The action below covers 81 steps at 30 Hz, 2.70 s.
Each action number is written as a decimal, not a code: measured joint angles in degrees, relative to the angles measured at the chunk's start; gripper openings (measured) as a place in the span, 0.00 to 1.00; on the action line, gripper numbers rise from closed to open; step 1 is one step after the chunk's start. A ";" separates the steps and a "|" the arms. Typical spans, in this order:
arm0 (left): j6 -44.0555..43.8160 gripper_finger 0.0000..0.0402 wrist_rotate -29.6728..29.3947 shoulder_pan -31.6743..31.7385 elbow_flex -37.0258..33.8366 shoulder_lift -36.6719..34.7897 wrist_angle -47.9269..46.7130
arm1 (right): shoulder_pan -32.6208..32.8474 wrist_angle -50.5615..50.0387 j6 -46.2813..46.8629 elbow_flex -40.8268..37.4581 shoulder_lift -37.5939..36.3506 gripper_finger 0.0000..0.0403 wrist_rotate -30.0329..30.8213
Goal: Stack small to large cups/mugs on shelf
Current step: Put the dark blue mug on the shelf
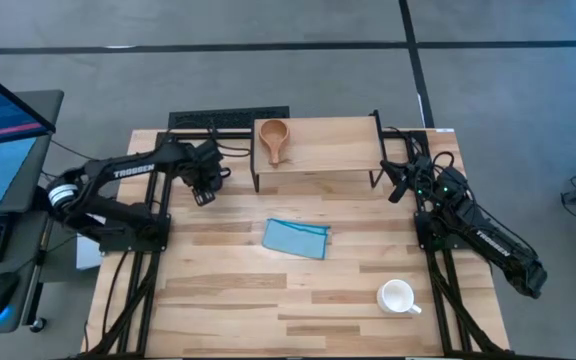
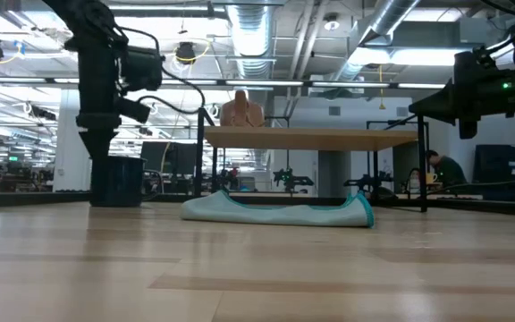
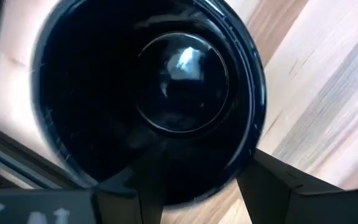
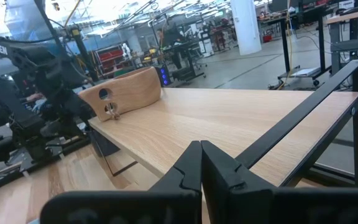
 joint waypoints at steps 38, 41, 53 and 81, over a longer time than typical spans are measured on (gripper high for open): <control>-11.72 0.01 14.18 -3.03 2.69 -8.52 -5.07 | 0.00 -0.02 0.00 0.00 0.00 0.06 -0.02; -13.55 0.01 15.84 -4.81 4.58 -11.77 -6.41 | 0.00 -0.02 0.00 0.00 0.00 0.06 -0.02; -20.00 0.01 18.41 -22.24 13.82 -16.49 4.73 | 0.01 -0.02 0.00 0.00 0.00 0.06 -0.01; -15.91 0.01 7.53 -44.30 46.14 28.32 3.39 | 0.00 -0.02 0.02 0.00 -0.02 0.06 -0.02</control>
